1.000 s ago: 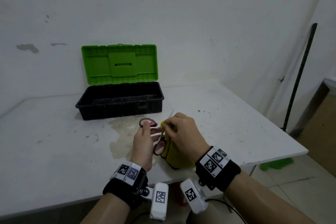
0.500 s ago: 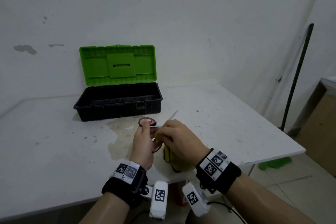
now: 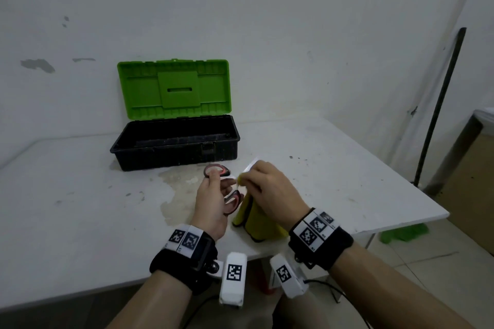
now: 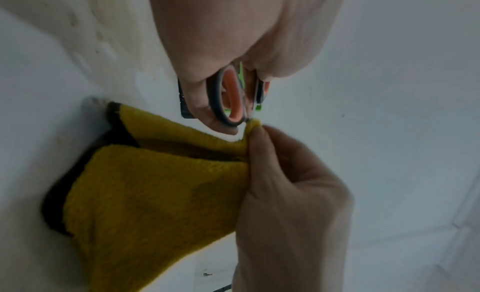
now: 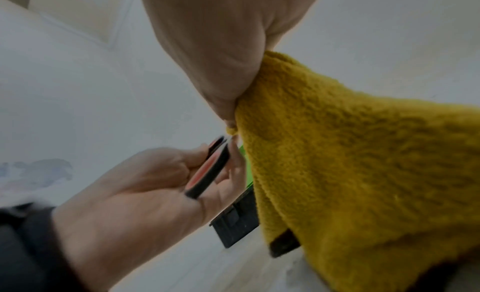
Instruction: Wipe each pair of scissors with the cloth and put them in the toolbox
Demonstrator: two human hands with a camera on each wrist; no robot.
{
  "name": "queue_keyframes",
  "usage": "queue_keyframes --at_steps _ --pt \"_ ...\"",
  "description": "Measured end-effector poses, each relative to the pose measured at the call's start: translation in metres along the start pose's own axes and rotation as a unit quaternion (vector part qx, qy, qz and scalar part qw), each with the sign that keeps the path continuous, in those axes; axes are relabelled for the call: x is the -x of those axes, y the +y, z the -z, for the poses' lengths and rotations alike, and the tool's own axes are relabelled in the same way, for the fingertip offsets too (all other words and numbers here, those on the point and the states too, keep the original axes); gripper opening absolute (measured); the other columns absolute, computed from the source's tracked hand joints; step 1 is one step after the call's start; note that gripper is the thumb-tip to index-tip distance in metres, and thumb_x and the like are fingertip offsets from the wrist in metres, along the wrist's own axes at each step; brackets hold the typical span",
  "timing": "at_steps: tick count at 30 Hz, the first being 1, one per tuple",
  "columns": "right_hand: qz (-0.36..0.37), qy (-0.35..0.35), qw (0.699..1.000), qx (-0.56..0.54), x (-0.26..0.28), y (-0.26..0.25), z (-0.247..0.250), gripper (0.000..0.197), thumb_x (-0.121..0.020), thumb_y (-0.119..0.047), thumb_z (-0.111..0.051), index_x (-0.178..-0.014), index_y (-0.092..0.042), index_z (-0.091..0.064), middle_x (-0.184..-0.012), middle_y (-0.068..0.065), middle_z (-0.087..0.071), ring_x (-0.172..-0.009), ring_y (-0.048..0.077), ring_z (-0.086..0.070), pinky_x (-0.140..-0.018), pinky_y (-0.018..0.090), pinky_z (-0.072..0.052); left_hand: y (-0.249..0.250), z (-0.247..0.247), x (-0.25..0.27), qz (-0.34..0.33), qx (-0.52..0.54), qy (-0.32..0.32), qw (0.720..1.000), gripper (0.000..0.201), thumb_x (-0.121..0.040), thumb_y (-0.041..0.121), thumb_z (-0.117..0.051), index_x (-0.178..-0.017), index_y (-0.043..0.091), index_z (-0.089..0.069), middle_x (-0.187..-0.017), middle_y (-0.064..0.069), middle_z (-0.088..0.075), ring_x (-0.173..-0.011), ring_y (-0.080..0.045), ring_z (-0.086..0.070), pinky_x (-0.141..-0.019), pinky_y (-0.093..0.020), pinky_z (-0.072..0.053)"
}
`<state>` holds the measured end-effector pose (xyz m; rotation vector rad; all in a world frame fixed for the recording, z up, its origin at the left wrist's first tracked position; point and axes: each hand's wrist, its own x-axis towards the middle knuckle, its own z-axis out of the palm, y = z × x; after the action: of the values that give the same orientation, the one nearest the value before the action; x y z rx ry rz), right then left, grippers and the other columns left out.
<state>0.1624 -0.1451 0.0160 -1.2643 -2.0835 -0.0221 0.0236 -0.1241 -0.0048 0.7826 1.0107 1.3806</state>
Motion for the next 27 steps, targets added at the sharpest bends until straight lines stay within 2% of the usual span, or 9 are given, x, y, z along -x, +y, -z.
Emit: queue_keyframes --at_steps 4,6,9,13,16,18,22,24,27 --pt "-0.018 0.047 0.998 -0.031 -0.004 0.001 0.011 0.014 -0.094 -0.016 -0.061 -0.092 -0.013 -0.074 -0.091 0.003 -0.058 -0.084 0.017 -0.055 -0.076 0.030 -0.048 0.000 0.003 -0.002 -0.011 -0.001 0.006 1.000 0.031 -0.107 0.036 -0.040 -0.103 0.015 -0.062 -0.092 -0.009 -0.066 -0.083 -0.023 -0.062 -0.059 -0.033 -0.055" --pt "0.005 0.019 0.999 -0.027 -0.004 -0.011 0.008 0.014 -0.094 -0.016 -0.061 -0.093 -0.011 -0.073 -0.092 0.005 -0.058 -0.083 0.019 -0.056 -0.075 0.029 -0.047 -0.002 0.000 -0.001 -0.019 -0.014 -0.004 1.000 0.034 -0.107 0.039 -0.038 -0.107 0.015 -0.062 -0.097 -0.013 -0.070 -0.086 -0.025 -0.068 -0.064 -0.036 -0.058" --pt "-0.003 -0.027 1.000 0.002 -0.005 -0.014 0.002 0.017 -0.095 -0.017 -0.058 -0.096 -0.008 -0.073 -0.094 0.007 -0.058 -0.084 0.021 -0.057 -0.076 0.034 -0.048 -0.005 -0.003 0.004 -0.038 -0.031 -0.019 0.999 0.041 -0.106 0.045 -0.037 -0.110 0.014 -0.063 -0.102 -0.017 -0.071 -0.095 -0.028 -0.070 -0.078 -0.043 -0.060" --pt "-0.043 0.001 0.999 -0.011 -0.006 -0.015 0.003 0.017 -0.094 -0.015 -0.058 -0.092 -0.007 -0.073 -0.089 0.008 -0.058 -0.080 0.022 -0.057 -0.074 0.036 -0.046 -0.006 -0.003 0.004 -0.058 -0.046 -0.017 0.997 0.036 -0.106 0.043 -0.038 -0.102 0.019 -0.064 -0.097 -0.013 -0.068 -0.087 -0.023 -0.065 -0.073 -0.039 -0.059" --pt "-0.086 0.038 0.996 -0.007 -0.007 -0.012 0.008 0.019 -0.095 -0.015 -0.056 -0.089 -0.008 -0.073 -0.089 0.006 -0.057 -0.079 0.020 -0.056 -0.074 0.033 -0.045 -0.004 -0.002 0.002 -0.058 -0.047 -0.009 0.997 0.034 -0.106 0.044 -0.038 -0.102 0.020 -0.063 -0.100 -0.016 -0.066 -0.084 -0.024 -0.062 -0.066 -0.036 -0.058" --pt "-0.094 0.057 0.994 -0.020 -0.008 -0.009 0.013 0.018 -0.095 -0.015 -0.058 -0.090 -0.010 -0.073 -0.089 0.005 -0.057 -0.079 0.018 -0.056 -0.074 0.031 -0.046 -0.002 -0.001 0.001 -0.054 -0.037 -0.006 0.998 0.035 -0.106 0.044 -0.038 -0.102 0.019 -0.062 -0.098 -0.015 -0.066 -0.083 -0.025 -0.063 -0.067 -0.037 -0.059" --pt "-0.045 -0.012 0.998 -0.031 -0.005 -0.018 0.008 0.016 -0.094 -0.016 -0.058 -0.094 -0.010 -0.073 -0.090 0.006 -0.058 -0.080 0.020 -0.057 -0.074 0.035 -0.049 -0.003 -0.003 0.001 -0.046 -0.028 -0.016 0.998 0.033 -0.106 0.042 -0.038 -0.104 0.020 -0.063 -0.100 -0.013 -0.071 -0.092 -0.026 -0.069 -0.073 -0.039 -0.059" --pt "-0.058 -0.014 0.998 -0.031 -0.004 -0.016 0.005 0.017 -0.094 -0.016 -0.058 -0.094 -0.009 -0.073 -0.089 0.007 -0.059 -0.080 0.021 -0.058 -0.075 0.039 -0.049 -0.005 -0.004 0.002 -0.042 -0.026 -0.024 0.998 0.034 -0.106 0.041 -0.039 -0.105 0.018 -0.064 -0.100 -0.013 -0.071 -0.091 -0.025 -0.070 -0.075 -0.039 -0.059" --pt "-0.080 0.007 0.996 -0.026 -0.005 -0.012 0.005 0.018 -0.095 -0.018 -0.059 -0.094 -0.008 -0.073 -0.089 0.007 -0.061 -0.082 0.020 -0.057 -0.077 0.037 -0.048 -0.006 -0.004 0.003 -0.046 -0.026 -0.027 0.998 0.033 -0.106 0.042 -0.039 -0.103 0.021 -0.064 -0.101 -0.010 -0.073 -0.089 -0.022 -0.070 -0.077 -0.040 -0.059"
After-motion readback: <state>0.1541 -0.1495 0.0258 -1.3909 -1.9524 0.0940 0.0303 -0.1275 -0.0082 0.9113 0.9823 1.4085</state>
